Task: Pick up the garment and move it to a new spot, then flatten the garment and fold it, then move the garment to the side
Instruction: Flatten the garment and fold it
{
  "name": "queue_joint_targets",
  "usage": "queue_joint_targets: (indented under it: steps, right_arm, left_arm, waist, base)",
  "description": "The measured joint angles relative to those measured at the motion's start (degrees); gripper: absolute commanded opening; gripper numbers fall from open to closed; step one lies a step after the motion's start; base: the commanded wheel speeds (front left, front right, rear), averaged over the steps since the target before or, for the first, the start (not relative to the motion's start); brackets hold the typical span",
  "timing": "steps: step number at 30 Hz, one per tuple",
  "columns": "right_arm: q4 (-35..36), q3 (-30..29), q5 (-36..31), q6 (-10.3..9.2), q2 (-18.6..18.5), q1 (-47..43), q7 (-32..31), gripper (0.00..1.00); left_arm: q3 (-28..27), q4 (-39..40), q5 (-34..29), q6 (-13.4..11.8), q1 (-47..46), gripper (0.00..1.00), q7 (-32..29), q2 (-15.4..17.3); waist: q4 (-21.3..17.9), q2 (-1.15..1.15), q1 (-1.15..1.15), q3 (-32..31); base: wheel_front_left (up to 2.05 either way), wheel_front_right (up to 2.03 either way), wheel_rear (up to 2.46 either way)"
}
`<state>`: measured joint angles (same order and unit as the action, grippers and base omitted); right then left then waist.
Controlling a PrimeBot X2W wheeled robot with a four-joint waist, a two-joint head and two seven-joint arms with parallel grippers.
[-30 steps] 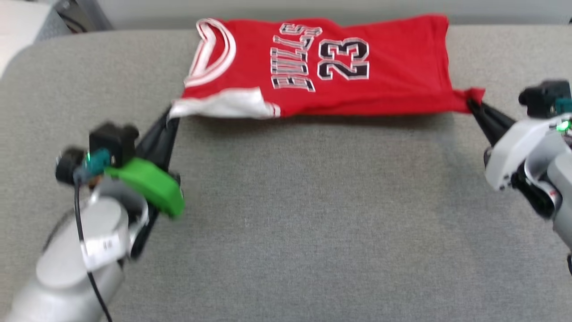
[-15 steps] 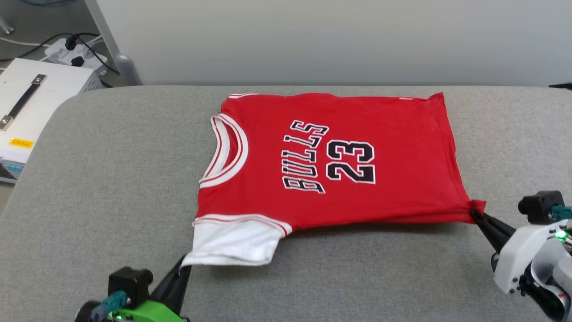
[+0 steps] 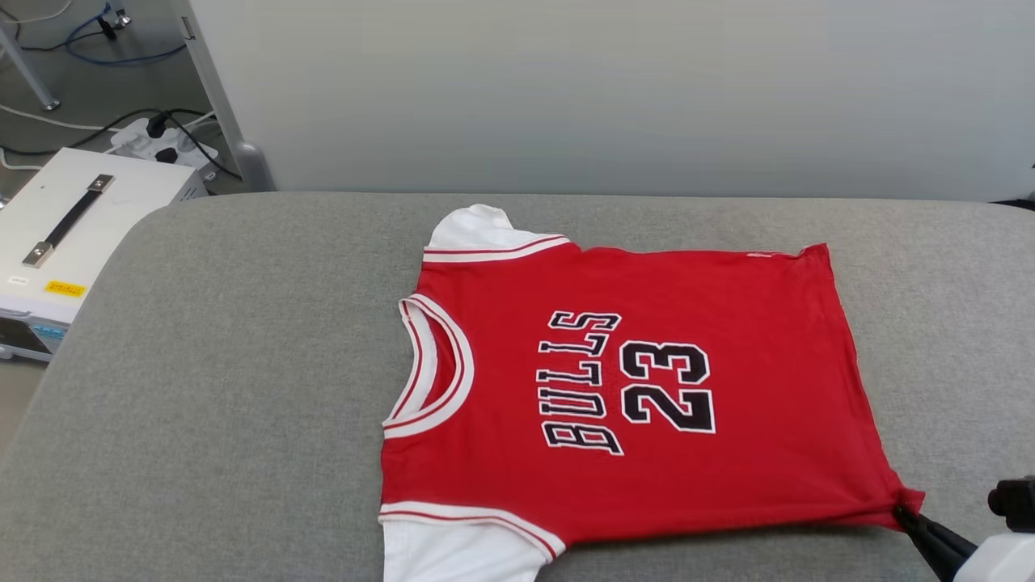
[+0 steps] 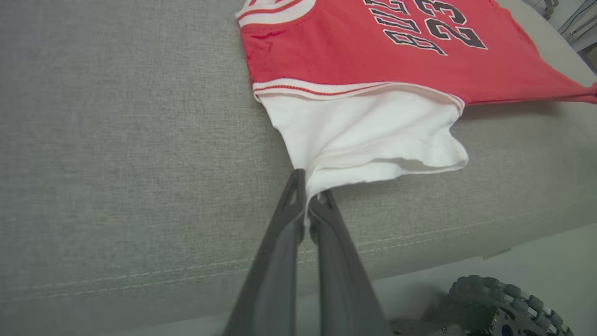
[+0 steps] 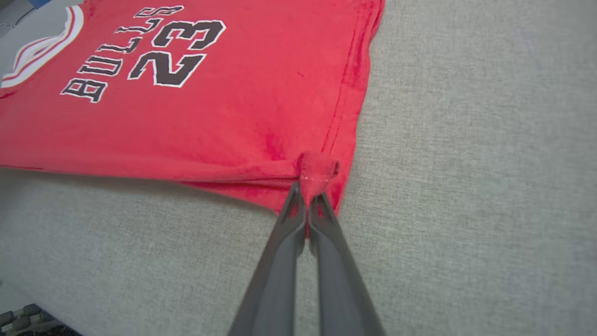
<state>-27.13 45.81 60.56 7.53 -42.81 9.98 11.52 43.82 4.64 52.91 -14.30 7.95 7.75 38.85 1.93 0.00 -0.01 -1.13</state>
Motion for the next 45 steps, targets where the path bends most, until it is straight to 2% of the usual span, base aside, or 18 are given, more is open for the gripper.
queue_joint_targets:
  steps: [7, 10, 20, 29, 37, 45]
  right_arm:
    - [2.70, -4.60, -1.01, 0.00, -0.27, -4.27, -1.56, 0.00]
    - [3.59, -6.91, -2.52, 0.00, 0.05, -4.27, -2.69, 0.00]
    - [6.86, -14.45, -7.17, 0.00, 2.45, -1.86, -6.37, 0.00]
    - [8.72, -18.15, -10.28, 0.00, 5.19, 3.08, -9.87, 0.00]
    - [7.30, -18.55, -11.63, 0.00, 6.94, 9.11, -12.36, 0.00]
    - [2.00, -15.86, -12.18, 0.00, 8.58, 15.11, -14.70, 0.00]
  left_arm:
    - [0.43, 0.01, -0.60, 0.04, 0.74, 0.00, 0.80, 0.45]
    - [0.40, -0.77, -1.83, 1.14, -0.89, 0.00, 1.12, 0.59]
    - [-0.86, -5.36, -5.65, 7.25, -16.37, 0.00, -0.80, 1.21]
    - [-1.23, -14.45, -8.88, 13.93, -31.43, 0.00, -3.21, 0.40]
    - [-0.20, -25.88, -10.17, 18.79, -41.59, 0.00, -4.25, -3.63]
    - [3.44, -38.35, -10.82, 21.13, -46.38, 0.00, -4.00, -7.76]
  waist:
    - [-0.15, 0.00, 0.00, 1.31]
    - [-0.13, 0.00, 0.00, 2.09]
    - [-0.77, 0.00, 0.00, 4.94]
    - [-2.37, 0.00, 0.00, 9.09]
    - [-3.68, 0.00, 0.01, 13.66]
    - [-4.78, 0.00, 0.01, 17.71]
  base:
    - [0.00, 0.00, 0.00]
    - [0.00, 0.00, 0.00]
    - [0.00, 0.00, 0.00]
    - [0.00, 0.00, 0.00]
    - [0.00, 0.00, 0.00]
    - [0.00, 0.00, 0.00]
